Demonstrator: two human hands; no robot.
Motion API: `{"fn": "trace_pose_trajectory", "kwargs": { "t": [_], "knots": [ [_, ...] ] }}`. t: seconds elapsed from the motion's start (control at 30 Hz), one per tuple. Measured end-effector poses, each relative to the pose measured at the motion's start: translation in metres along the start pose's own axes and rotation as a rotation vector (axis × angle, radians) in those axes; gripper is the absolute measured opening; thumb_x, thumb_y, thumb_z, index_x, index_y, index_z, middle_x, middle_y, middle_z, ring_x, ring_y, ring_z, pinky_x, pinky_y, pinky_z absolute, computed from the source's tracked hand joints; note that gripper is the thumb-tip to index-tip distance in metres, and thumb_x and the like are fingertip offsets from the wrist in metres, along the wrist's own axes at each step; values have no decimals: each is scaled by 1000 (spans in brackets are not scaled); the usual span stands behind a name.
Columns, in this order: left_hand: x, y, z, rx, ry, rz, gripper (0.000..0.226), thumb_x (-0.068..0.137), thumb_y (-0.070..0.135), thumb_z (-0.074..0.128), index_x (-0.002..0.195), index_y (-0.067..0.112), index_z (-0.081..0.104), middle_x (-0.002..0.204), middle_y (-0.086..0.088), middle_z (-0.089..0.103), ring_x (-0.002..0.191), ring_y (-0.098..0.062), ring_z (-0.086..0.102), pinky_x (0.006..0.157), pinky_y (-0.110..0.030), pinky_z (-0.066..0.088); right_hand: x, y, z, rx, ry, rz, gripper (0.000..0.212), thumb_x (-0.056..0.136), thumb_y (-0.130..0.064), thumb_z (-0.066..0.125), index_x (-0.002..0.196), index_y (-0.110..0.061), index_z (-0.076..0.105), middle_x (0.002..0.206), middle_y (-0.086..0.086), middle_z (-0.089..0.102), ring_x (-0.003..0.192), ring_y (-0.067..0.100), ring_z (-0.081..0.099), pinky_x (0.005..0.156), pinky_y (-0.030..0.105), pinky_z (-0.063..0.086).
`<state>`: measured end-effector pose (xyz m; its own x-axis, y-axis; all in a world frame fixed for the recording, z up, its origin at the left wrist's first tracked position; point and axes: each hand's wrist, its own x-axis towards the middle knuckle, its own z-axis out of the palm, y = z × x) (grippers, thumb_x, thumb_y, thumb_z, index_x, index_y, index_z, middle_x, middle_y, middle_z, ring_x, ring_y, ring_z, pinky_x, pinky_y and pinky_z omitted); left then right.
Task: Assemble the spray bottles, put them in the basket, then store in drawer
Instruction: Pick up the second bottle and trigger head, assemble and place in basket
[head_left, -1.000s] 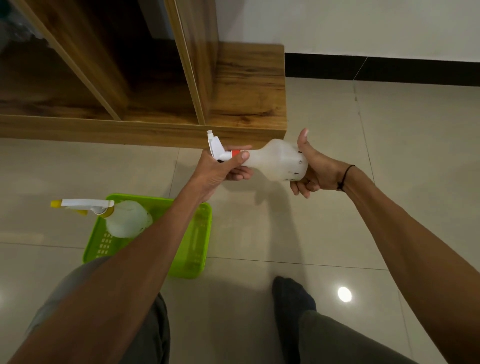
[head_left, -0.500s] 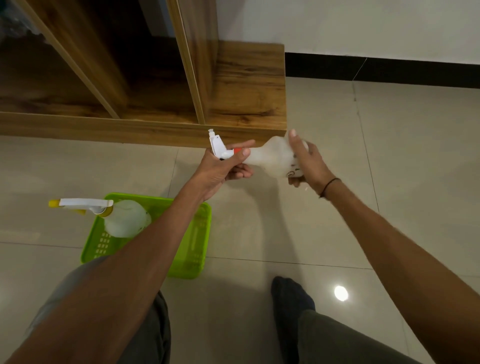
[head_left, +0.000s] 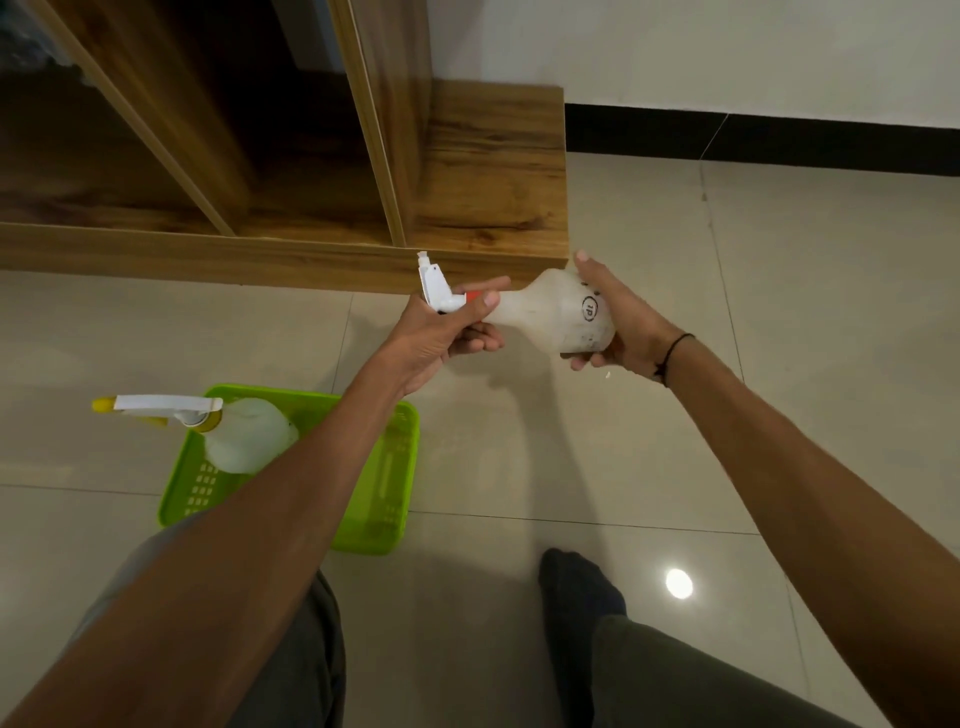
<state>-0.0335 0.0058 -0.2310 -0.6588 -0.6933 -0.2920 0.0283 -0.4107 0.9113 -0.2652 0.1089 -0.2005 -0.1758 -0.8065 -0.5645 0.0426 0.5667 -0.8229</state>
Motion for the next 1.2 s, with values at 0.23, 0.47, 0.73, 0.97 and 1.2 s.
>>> {"fn": "trace_pose_trajectory", "kwargs": {
  "t": [0.23, 0.47, 0.73, 0.97, 1.2],
  "knots": [
    [4, 0, 2, -102, 131, 0, 32, 96, 28, 80, 124, 12, 79, 70, -12, 72, 56, -9, 69, 56, -11, 56, 1, 15, 9, -92, 138, -615, 82, 88, -70, 65, 146, -17, 42, 130, -2, 60, 110, 17, 69, 81, 38, 64],
    [-3, 4, -1, 66, 26, 47, 36, 87, 38, 86, 121, 26, 82, 75, -18, 78, 61, -15, 74, 60, -16, 58, 7, -6, 9, 105, 71, 102, 57, 92, -78, 52, 109, -26, 69, 98, 13, 80, 74, 33, 80, 51, 32, 60],
    [-4, 5, 0, -87, 141, 25, 48, 78, 45, 88, 117, 16, 83, 69, -9, 68, 55, -9, 65, 56, -12, 54, 11, 23, 20, -124, 255, -804, 54, 96, -44, 67, 131, -8, 48, 107, -26, 64, 94, 5, 70, 66, 26, 61],
    [-11, 4, -3, 64, 54, 63, 43, 86, 44, 84, 124, 25, 81, 71, -15, 77, 60, -13, 73, 59, -15, 56, 13, -1, 13, -8, 148, 10, 66, 90, -78, 51, 106, -17, 70, 70, 2, 73, 50, 25, 65, 40, 24, 46],
    [-6, 7, -2, -10, 119, 59, 40, 82, 46, 86, 115, 22, 85, 68, -12, 74, 56, -9, 69, 56, -12, 54, 13, 17, 20, -61, 295, -756, 44, 99, -45, 62, 120, -8, 55, 107, -2, 62, 93, 13, 67, 75, 31, 60]
  ]
}}
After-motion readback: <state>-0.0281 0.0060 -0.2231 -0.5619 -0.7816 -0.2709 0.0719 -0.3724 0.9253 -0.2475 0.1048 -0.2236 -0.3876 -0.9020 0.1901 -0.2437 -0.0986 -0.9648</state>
